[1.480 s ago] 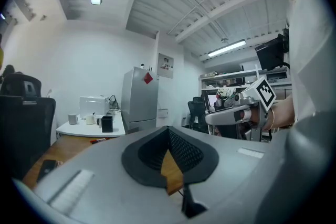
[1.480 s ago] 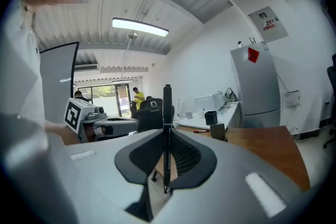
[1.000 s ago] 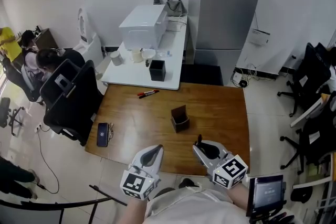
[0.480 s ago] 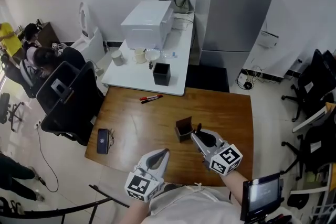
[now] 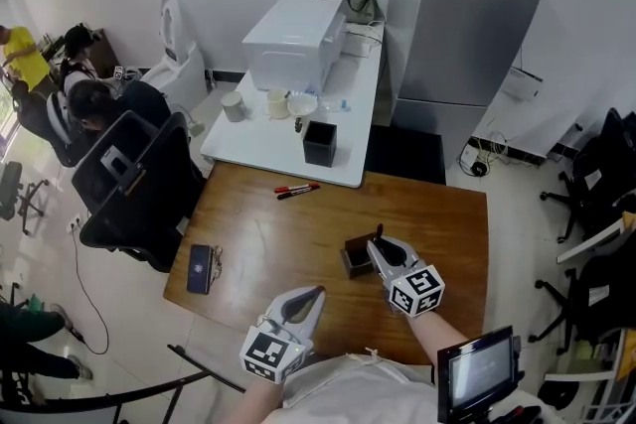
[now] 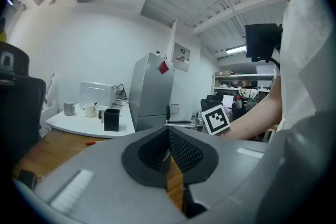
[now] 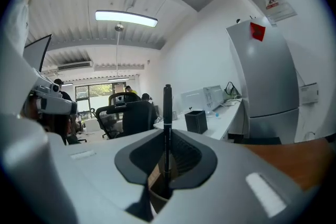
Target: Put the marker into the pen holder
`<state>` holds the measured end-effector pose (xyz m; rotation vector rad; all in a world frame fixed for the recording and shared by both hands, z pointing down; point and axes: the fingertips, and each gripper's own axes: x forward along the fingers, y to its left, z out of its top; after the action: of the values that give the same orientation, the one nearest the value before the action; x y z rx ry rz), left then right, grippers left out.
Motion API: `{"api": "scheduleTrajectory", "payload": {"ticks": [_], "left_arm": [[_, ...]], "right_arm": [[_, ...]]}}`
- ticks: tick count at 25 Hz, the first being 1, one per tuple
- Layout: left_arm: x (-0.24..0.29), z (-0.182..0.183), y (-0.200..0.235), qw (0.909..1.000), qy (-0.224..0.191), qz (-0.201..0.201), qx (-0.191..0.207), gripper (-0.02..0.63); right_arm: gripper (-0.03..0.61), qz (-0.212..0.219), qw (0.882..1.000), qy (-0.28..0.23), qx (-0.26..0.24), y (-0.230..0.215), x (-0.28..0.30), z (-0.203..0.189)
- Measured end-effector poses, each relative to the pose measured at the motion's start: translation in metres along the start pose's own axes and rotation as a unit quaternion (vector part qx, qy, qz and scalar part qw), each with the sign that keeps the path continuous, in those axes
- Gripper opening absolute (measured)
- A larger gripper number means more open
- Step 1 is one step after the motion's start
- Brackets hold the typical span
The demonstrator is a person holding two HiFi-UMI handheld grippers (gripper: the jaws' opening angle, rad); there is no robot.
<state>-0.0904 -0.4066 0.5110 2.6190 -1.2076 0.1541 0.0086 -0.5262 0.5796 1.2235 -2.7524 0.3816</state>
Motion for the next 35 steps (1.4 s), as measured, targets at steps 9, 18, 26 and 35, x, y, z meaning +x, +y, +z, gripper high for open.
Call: {"api": "scheduleTrajectory", "payload": {"ticks": [9,18,26,35], "left_arm": [[0.007,-0.007,0.017,0.9997,0.019,0.001,-0.014,0.015],[0.020,-0.004,0.016,0.9993,0.025,-0.019,-0.019,0.015],[0.022,0.000,0.016,0.9995,0.023,-0.016,-0.017,0.015],[0.004,0.001,0.003,0.9995,0.005,-0.031,-0.010,0.015]], "right_arm": [[0.029,-0.012,0.999,-0.008,0.051,-0.009,0.017,-0.016],[0.204,0.002,0.999,0.005,0.054,-0.007,0.015,-0.020],[0.175,-0.007,0.998,-0.029,0.057,-0.009,-0.005,0.008],[0.002,0.004,0.999,-0.052,-0.015,0.030,-0.045,0.045]]}}
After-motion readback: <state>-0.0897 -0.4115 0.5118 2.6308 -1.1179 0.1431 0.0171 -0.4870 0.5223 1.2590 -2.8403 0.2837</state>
